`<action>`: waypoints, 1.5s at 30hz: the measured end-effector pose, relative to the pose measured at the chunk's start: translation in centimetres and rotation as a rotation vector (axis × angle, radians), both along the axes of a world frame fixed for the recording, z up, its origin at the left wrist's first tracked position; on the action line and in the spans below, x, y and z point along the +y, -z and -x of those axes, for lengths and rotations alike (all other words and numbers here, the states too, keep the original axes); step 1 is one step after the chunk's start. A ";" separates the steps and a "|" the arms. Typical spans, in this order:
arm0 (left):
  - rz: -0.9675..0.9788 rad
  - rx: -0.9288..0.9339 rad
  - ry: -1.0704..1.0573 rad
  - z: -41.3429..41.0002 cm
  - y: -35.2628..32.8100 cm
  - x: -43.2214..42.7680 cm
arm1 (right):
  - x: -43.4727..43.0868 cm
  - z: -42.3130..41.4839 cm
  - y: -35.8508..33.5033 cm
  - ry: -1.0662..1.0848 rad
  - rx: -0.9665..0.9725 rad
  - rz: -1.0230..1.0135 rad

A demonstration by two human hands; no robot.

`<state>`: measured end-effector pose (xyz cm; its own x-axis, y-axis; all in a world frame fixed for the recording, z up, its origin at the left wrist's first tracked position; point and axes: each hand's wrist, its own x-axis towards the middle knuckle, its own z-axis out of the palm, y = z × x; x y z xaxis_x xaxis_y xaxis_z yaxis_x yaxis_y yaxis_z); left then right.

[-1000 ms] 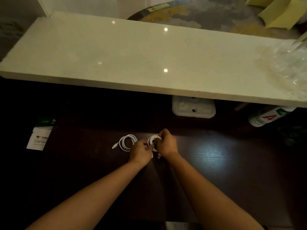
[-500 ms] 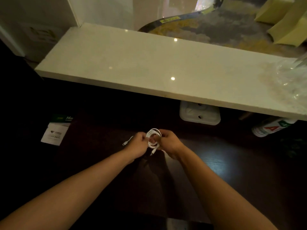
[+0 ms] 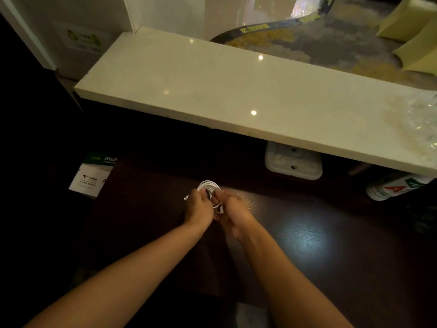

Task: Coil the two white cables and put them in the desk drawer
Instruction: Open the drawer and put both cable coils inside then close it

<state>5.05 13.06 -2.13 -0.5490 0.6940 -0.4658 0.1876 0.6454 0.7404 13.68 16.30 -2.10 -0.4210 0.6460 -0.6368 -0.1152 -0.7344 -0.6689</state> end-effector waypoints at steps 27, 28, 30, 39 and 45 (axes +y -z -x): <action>0.226 -0.798 0.349 5.1 -2.0 -1.3 | -2.0 -0.8 0.3 -0.114 -0.188 -0.061; 0.339 -0.752 0.490 6.2 -2.3 -1.3 | -1.8 -1.4 0.0 -0.239 -0.273 -0.103; 0.550 -0.706 0.722 7.5 -3.1 -1.2 | -1.6 -2.5 -0.8 -0.480 -0.269 -0.043; -0.080 -1.231 -0.354 2.1 0.1 -1.2 | -2.4 1.3 1.2 0.257 0.205 0.318; 0.026 -1.066 -0.355 2.3 0.9 0.3 | -1.5 1.4 1.8 0.322 0.095 0.352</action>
<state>2.76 13.32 -3.04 -0.0262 0.5609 -0.8275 -0.7309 0.5539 0.3986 12.29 14.75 -3.87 -0.3023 0.5056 -0.8081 -0.4222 -0.8311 -0.3621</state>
